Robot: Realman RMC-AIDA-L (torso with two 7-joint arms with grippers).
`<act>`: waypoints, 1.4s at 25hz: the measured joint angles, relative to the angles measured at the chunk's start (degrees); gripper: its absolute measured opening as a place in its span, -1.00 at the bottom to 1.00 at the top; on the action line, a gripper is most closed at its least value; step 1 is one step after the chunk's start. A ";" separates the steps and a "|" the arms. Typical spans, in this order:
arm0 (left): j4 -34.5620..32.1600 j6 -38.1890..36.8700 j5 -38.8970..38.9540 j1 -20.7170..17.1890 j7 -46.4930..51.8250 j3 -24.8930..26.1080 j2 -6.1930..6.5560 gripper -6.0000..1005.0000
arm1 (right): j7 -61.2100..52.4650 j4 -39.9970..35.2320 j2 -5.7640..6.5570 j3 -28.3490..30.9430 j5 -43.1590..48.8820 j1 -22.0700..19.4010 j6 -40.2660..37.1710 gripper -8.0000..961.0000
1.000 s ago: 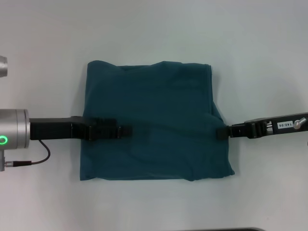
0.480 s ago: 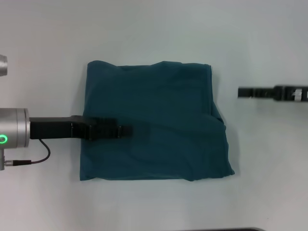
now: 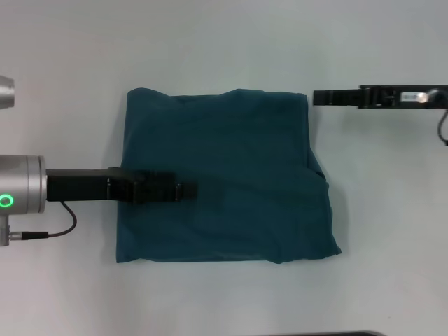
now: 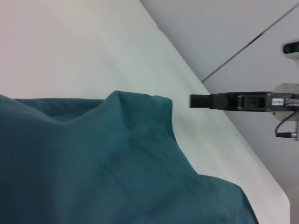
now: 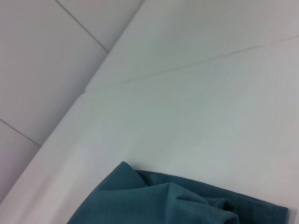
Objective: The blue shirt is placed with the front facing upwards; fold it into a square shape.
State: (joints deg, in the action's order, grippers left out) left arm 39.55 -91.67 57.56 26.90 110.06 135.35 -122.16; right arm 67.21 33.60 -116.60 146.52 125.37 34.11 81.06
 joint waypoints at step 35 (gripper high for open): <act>0.00 0.18 0.00 0.08 0.07 0.00 0.26 0.77 | -0.88 -5.10 -2.83 -5.81 -0.92 5.34 -12.65 -0.41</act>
State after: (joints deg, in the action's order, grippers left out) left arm 39.55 -91.49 57.56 26.98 110.12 135.35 -121.90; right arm 66.34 28.50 -119.43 140.71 124.44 39.45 68.41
